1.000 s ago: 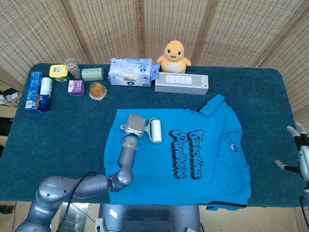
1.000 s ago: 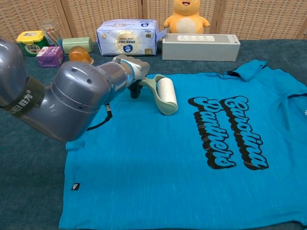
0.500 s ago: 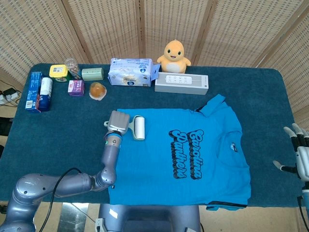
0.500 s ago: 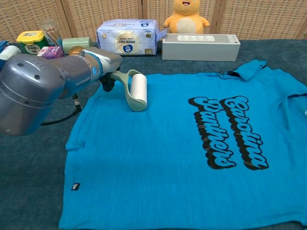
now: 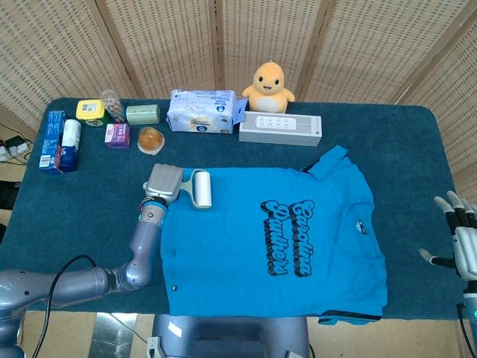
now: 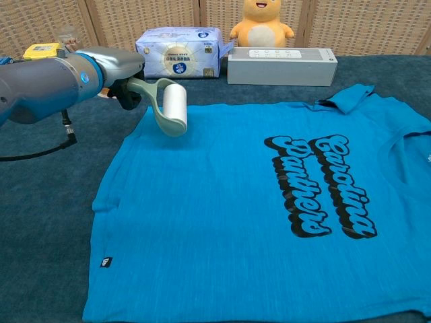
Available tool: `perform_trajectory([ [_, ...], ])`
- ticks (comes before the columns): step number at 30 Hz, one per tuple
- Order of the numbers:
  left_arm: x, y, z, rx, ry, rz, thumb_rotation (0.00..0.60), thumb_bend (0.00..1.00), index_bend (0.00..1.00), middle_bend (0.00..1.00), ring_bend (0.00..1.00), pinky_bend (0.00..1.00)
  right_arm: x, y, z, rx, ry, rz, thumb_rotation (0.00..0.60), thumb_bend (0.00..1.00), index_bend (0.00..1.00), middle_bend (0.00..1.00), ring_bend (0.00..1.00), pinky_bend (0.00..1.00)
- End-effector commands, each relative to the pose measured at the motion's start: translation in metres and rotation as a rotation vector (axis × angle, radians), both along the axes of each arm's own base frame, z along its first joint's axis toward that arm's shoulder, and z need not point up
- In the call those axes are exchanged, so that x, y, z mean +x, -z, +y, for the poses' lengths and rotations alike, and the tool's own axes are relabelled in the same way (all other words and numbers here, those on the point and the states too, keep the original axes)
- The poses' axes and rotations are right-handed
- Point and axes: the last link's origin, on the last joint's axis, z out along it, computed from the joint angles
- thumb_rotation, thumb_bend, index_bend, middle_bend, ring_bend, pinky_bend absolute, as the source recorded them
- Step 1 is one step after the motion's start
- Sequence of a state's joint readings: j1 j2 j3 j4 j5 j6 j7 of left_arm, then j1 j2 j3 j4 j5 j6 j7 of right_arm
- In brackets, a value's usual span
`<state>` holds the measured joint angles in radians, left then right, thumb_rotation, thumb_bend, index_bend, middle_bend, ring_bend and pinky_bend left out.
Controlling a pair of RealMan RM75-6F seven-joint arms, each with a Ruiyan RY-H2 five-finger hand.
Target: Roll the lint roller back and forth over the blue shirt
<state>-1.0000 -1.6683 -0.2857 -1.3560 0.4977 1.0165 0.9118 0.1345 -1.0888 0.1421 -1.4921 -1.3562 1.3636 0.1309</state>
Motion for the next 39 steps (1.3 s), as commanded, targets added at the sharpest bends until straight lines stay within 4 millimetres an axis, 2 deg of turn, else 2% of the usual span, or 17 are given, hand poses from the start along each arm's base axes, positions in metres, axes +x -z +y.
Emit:
perform_trajectory([
  [1, -0.018, -0.005, -0.003, -0.031, -0.013, -0.036, 0.6, 0.63, 0.76, 0.63, 0.48, 0.74, 0.001, 0.001, 0.0, 0.004, -0.002, 0.003, 0.6, 0.0, 0.12, 0.0, 0.0, 0.0],
  [3, -0.024, -0.005, -0.004, -0.077, -0.022, -0.07, 0.6, 0.6, 0.46, 0.37, 0.27, 0.59, 0.001, 0.002, 0.001, 0.006, -0.003, 0.006, 0.6, 0.0, 0.12, 0.0, 0.0, 0.0],
  [6, -0.031, -0.007, -0.003, -0.122, -0.031, -0.094, 0.6, 0.54, 0.12, 0.15, 0.09, 0.49, 0.002, 0.003, 0.001, 0.007, -0.004, 0.009, 0.6, 0.0, 0.12, 0.0, 0.0, 0.0],
  [8, -0.035, -0.008, -0.003, -0.147, -0.038, -0.098, 0.6, 0.49, 0.02, 0.05, 0.02, 0.42, 0.002, 0.004, 0.001, 0.008, -0.004, 0.011, 0.6, 0.0, 0.12, 0.0, 0.0, 0.0],
  [9, -0.036, -0.008, -0.003, -0.159, -0.04, -0.094, 0.6, 0.45, 0.0, 0.01, 0.0, 0.38, 0.002, 0.004, 0.001, 0.009, -0.004, 0.012, 0.6, 0.0, 0.12, 0.0, 0.0, 0.0],
  [12, -0.04, -0.01, -0.003, -0.181, -0.041, -0.07, 0.6, 0.31, 0.0, 0.0, 0.0, 0.28, 0.002, 0.005, 0.001, 0.009, -0.005, 0.015, 0.6, 0.0, 0.12, 0.0, 0.0, 0.0],
  [15, -0.041, -0.014, -0.005, -0.181, -0.035, -0.06, 0.6, 0.15, 0.0, 0.0, 0.0, 0.22, 0.003, 0.006, 0.001, 0.013, -0.006, 0.015, 0.6, 0.0, 0.12, 0.0, 0.0, 0.0],
  [18, -0.044, -0.021, -0.007, -0.154, -0.017, -0.064, 0.6, 0.05, 0.0, 0.0, 0.0, 0.19, 0.003, 0.007, 0.001, 0.017, -0.005, 0.018, 0.6, 0.0, 0.12, 0.0, 0.0, 0.0],
  [24, -0.047, -0.039, -0.013, -0.102, 0.022, -0.108, 0.6, 0.02, 0.0, 0.0, 0.0, 0.16, 0.004, 0.008, 0.002, 0.023, -0.007, 0.021, 0.6, 0.0, 0.12, 0.0, 0.0, 0.0],
  [28, -0.052, -0.059, -0.025, -0.054, 0.051, -0.159, 0.6, 0.02, 0.0, 0.0, 0.0, 0.16, 0.006, 0.009, 0.003, 0.026, -0.014, 0.024, 0.6, 0.0, 0.12, 0.0, 0.0, 0.0],
  [30, -0.06, -0.071, -0.038, -0.03, 0.057, -0.174, 0.6, 0.02, 0.0, 0.0, 0.0, 0.16, 0.007, 0.01, 0.004, 0.027, -0.019, 0.027, 0.6, 0.0, 0.12, 0.0, 0.0, 0.0],
  [34, -0.089, -0.098, -0.076, 0.058, 0.057, -0.196, 0.6, 0.05, 0.0, 0.0, 0.0, 0.15, 0.011, 0.012, 0.007, 0.031, -0.038, 0.039, 0.6, 0.0, 0.12, 0.0, 0.0, 0.0],
  [39, -0.127, -0.135, -0.133, 0.212, 0.097, -0.259, 0.6, 0.08, 0.0, 0.0, 0.0, 0.14, 0.017, 0.016, 0.01, 0.024, -0.071, 0.079, 0.6, 0.0, 0.12, 0.0, 0.0, 0.0],
])
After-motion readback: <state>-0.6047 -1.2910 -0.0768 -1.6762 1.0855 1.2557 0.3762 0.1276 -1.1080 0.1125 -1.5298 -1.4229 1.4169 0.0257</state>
